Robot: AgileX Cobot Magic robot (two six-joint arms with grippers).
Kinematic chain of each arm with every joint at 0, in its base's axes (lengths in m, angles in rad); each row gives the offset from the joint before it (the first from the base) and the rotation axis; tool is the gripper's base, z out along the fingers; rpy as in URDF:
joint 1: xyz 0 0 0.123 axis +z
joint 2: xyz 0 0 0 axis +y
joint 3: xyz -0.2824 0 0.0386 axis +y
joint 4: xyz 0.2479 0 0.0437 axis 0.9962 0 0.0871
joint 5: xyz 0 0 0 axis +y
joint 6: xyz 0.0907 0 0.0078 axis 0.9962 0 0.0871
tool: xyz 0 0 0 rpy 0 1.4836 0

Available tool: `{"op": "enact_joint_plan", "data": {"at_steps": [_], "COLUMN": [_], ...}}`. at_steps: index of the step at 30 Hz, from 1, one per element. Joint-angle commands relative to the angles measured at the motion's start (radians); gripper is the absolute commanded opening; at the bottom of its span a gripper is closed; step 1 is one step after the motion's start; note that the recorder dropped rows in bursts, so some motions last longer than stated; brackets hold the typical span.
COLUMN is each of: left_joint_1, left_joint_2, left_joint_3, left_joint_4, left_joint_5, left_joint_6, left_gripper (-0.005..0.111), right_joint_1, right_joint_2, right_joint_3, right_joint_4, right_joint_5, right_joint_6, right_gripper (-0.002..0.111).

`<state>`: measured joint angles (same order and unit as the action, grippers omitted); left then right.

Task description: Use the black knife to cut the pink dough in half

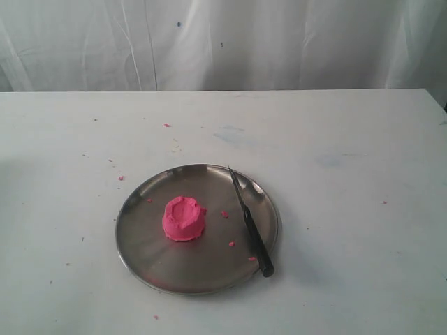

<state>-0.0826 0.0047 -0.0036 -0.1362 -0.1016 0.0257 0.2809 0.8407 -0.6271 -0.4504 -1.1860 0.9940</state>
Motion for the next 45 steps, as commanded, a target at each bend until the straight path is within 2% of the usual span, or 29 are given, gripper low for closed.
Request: {"op": "enact_joint_plan", "data": {"at_steps": [1,4,8,9,12,14,18,24,27,29,32,36,39,45], "left_joint_1": [0.0,0.0,0.0,0.0,0.0,0.0,0.0,0.0,0.0,0.0,0.0,0.0,0.0,0.0], "left_joint_2": [-0.005,-0.005,-0.005,-0.005,-0.005,-0.005,-0.005,-0.005,-0.005,-0.005,-0.005,-0.005,-0.005,-0.005], "left_joint_3": [0.004,0.004,0.004,0.004,0.004,0.004,0.004,0.004,0.004,0.004,0.004,0.004,0.004,0.004], "left_joint_4": [-0.007,-0.007,-0.007,-0.007,-0.007,-0.007,-0.007,-0.007,-0.007,-0.007,-0.007,-0.007,-0.007,-0.007], "left_joint_5": [-0.003,-0.003,-0.003,-0.003,-0.003,-0.003,-0.003,-0.003,-0.003,-0.003,-0.003,-0.003,-0.003,-0.003], "left_joint_6": [0.0,0.0,0.0,0.0,0.0,0.0,0.0,0.0,0.0,0.0,0.0,0.0,0.0,0.0], "left_gripper": [0.0,0.0,0.0,0.0,0.0,0.0,0.0,0.0,0.0,0.0,0.0,0.0,0.0,0.0], "right_joint_1": [-0.001,-0.001,-0.001,-0.001,-0.001,-0.001,-0.001,-0.001,-0.001,-0.001,-0.001,-0.001,-0.001,-0.001], "right_joint_2": [-0.012,-0.03,-0.045,-0.045,-0.041,-0.041,-0.05,-0.053,-0.053,-0.053,-0.046,0.008,0.063,0.181], "right_joint_3": [0.0,0.0,0.0,0.0,0.0,0.0,0.0,0.0,0.0,0.0,0.0,0.0,0.0,-0.021], "right_joint_4": [0.148,0.166,0.166,0.166,0.166,0.186,0.476,0.917,1.151,1.241,1.263,1.261,1.263,1.261], "right_joint_5": [0.17,0.412,0.858,1.019,1.373,1.547,1.781,1.942,1.973,1.968,1.952,1.965,1.999,1.979], "right_joint_6": [-0.514,-0.801,-1.072,-1.124,-1.135,-1.129,-1.122,-1.308,-1.444,-1.49,-1.491,-1.5,-1.583,-1.646], "right_gripper": [0.0,0.0,0.0,0.0,0.0,0.0,0.0,0.0,0.0,0.0,0.008,0.03,0.045,0.047]}}
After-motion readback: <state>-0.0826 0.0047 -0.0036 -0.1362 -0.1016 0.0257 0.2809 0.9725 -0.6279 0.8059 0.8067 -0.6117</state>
